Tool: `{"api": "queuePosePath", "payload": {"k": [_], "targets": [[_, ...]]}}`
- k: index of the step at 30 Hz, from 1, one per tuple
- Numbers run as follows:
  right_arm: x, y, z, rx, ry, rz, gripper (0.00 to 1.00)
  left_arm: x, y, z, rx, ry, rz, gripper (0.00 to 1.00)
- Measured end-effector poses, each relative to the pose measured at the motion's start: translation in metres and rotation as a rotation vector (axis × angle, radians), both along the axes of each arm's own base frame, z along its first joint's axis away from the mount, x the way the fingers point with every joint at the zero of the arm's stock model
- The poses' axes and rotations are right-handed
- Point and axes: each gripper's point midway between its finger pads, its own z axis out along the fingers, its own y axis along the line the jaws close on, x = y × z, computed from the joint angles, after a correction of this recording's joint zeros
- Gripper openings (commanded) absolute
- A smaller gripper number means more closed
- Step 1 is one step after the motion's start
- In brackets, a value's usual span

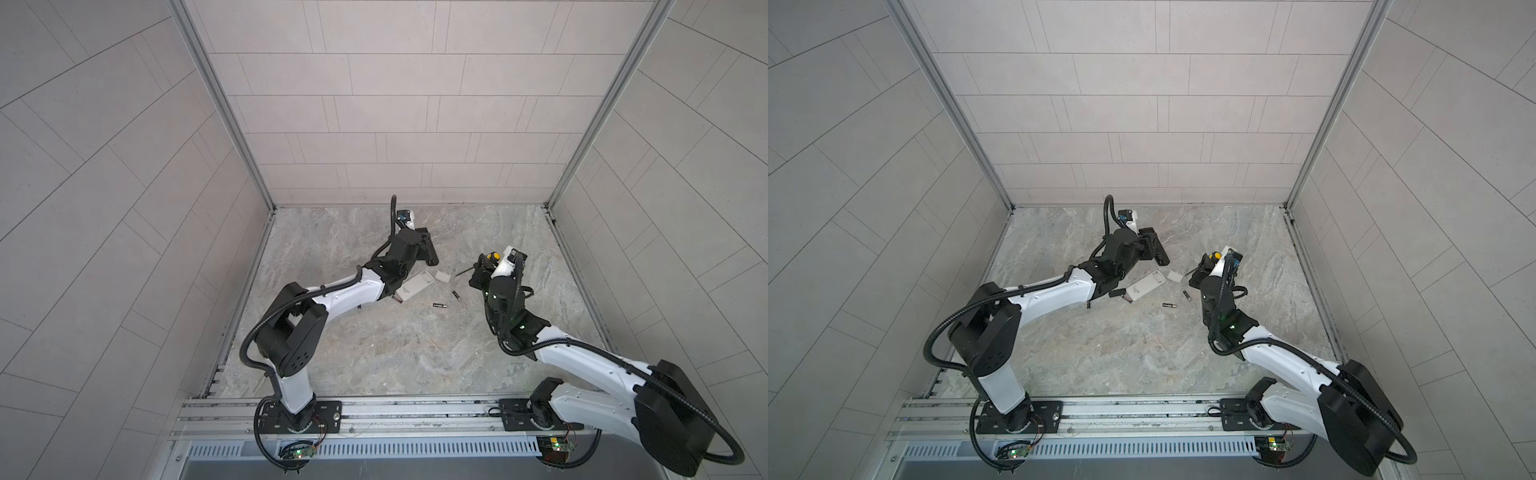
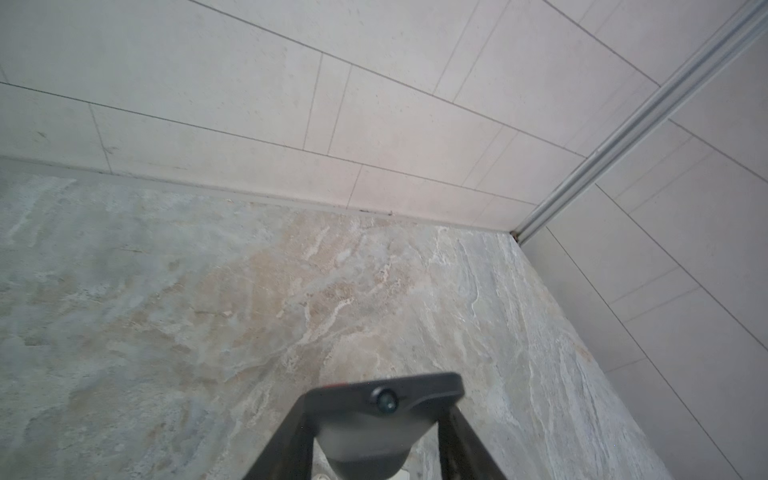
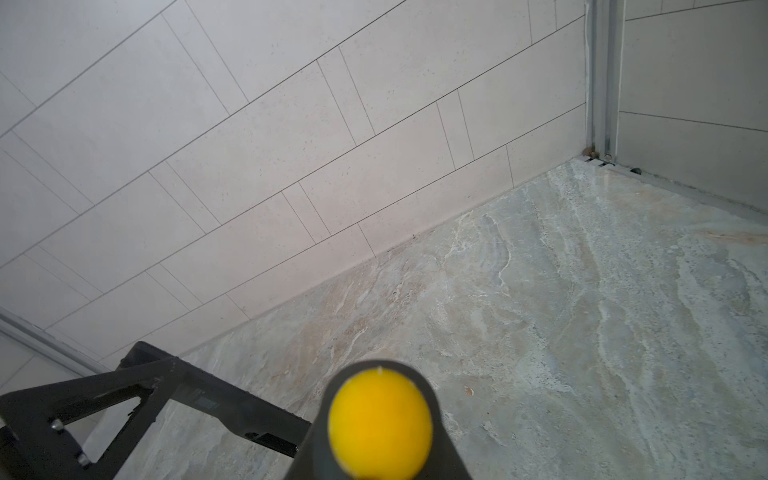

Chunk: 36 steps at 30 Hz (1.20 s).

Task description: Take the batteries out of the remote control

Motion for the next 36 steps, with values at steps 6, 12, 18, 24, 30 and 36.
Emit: {"api": "queuePosePath", "payload": {"k": [6,12,18,24,30,36], "targets": [[-0.004,0.001,-0.025,0.056,0.158,0.055,0.0,0.019,0.053,-0.001,0.044,0.137,0.104,0.34],[-0.004,-0.001,-0.049,0.13,0.327,0.083,0.0,0.009,0.137,-0.013,0.089,0.355,0.188,0.31],[0.001,-0.014,-0.06,0.182,0.47,0.089,0.0,-0.031,0.243,-0.024,0.148,0.549,0.315,0.29],[0.003,-0.031,-0.079,0.225,0.632,0.086,0.0,-0.073,0.302,-0.057,0.178,0.78,0.344,0.28],[-0.002,-0.039,-0.097,0.271,0.742,0.1,0.0,-0.095,0.312,-0.116,0.199,1.021,0.271,0.27],[-0.007,-0.027,-0.136,0.32,0.891,0.144,0.0,-0.103,0.308,-0.155,0.217,1.149,0.211,0.27]]}}
